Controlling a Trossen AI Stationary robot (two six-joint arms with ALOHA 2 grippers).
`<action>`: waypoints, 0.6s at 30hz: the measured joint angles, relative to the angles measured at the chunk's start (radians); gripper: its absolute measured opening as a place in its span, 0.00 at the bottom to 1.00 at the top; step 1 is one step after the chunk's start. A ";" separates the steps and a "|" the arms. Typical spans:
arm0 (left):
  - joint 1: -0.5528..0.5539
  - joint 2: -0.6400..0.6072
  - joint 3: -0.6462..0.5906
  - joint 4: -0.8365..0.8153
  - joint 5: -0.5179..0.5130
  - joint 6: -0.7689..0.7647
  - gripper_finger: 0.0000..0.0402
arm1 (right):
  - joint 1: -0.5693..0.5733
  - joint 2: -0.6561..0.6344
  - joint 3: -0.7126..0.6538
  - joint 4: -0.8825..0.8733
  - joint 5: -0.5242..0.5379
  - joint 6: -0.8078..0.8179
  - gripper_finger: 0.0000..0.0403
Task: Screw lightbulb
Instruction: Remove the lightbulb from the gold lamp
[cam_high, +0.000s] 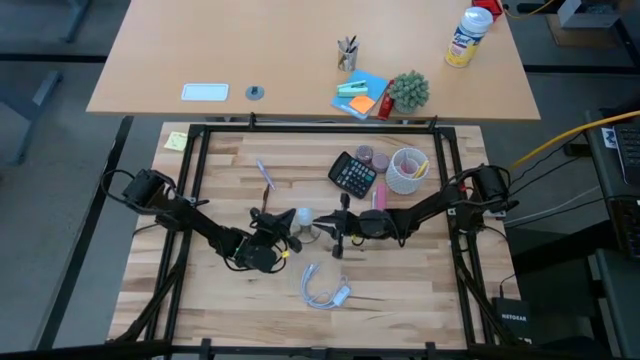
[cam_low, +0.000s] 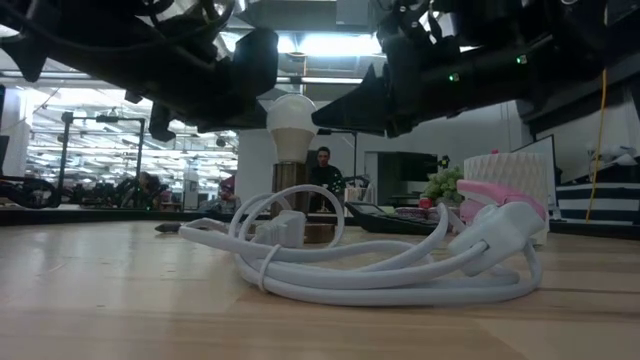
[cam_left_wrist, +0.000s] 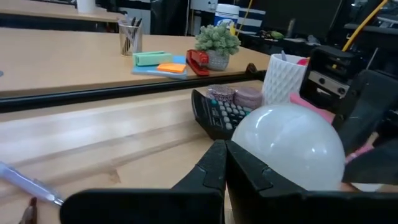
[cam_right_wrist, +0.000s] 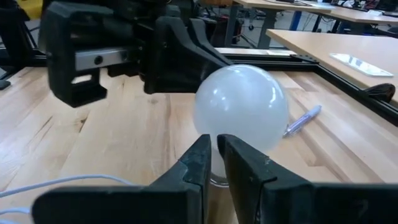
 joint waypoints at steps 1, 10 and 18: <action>-0.003 0.000 0.000 -0.002 -0.001 -0.007 0.00 | 0.000 0.000 0.000 0.000 0.001 0.000 0.13; -0.038 0.000 -0.001 -0.015 -0.006 -0.075 0.00 | 0.000 0.000 -0.001 -0.001 0.097 -0.001 0.13; -0.074 0.000 0.002 -0.005 0.082 -0.139 0.00 | -0.032 0.001 0.001 0.002 0.144 0.000 0.13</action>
